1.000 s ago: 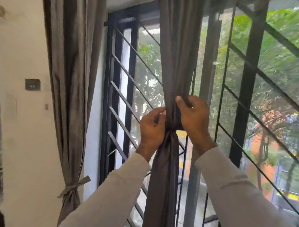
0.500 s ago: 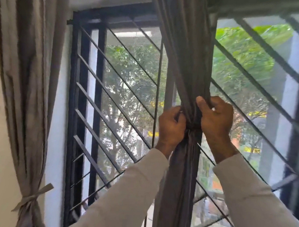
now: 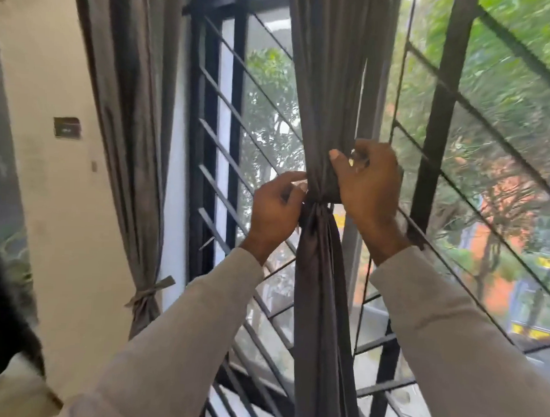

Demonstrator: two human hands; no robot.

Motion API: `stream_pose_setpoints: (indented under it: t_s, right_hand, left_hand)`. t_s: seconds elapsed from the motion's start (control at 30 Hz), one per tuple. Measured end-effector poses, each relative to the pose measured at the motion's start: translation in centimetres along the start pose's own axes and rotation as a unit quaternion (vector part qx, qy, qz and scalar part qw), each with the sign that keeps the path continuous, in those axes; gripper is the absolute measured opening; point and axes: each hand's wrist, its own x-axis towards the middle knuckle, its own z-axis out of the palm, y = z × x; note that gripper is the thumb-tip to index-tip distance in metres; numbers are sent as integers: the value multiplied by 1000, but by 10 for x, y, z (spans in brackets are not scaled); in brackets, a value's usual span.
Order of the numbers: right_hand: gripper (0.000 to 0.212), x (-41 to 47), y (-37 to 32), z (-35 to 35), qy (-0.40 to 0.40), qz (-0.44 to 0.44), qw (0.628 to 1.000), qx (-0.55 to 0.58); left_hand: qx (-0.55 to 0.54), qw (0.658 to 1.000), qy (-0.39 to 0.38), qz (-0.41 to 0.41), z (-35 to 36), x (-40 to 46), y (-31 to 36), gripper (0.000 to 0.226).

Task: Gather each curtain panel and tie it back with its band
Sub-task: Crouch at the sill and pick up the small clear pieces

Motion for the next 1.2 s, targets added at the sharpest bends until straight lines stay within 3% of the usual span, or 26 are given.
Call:
stream_pose_setpoints:
  t_s: [0.1,0.2,0.3,0.47,0.53,0.67,0.83,1.07,1.2]
  right_hand:
    - [40,-20,-6,13,46,-43,997,-39]
    - [34,-49,-22,22,69,-111,989,-65]
    - [26,-94,-35,45,27,-173,984,-34]
    - [20,-190,-21,107,-51,-177,983,-21]
    - [21,-224,-12,129,-82,-141,986,-29]
    - [21,-287,9,168,-135,-34,989,-58]
    - [26,-377,55,195,-191,90,967,-140]
    - [24,-507,120,200,-304,232,897,-222]
    - [30,-587,172,192,-394,307,825,-264]
  left_hand:
    - [23,1000,4,-2,-27,-12,-7,16]
    - [70,997,10,-31,-58,-26,-25,13]
    - [91,992,15,-84,-88,-44,-55,12]
    - [147,980,-13,-135,-147,-96,-120,12]
    - [168,971,-25,-166,-170,-122,-150,20]
    - [182,952,-82,-232,-201,-178,-213,13]
    - [174,911,-156,-341,-221,-267,-268,18]
    - [190,835,-220,-467,-236,-391,-334,22]
    - [192,790,-232,-533,-233,-457,-362,26]
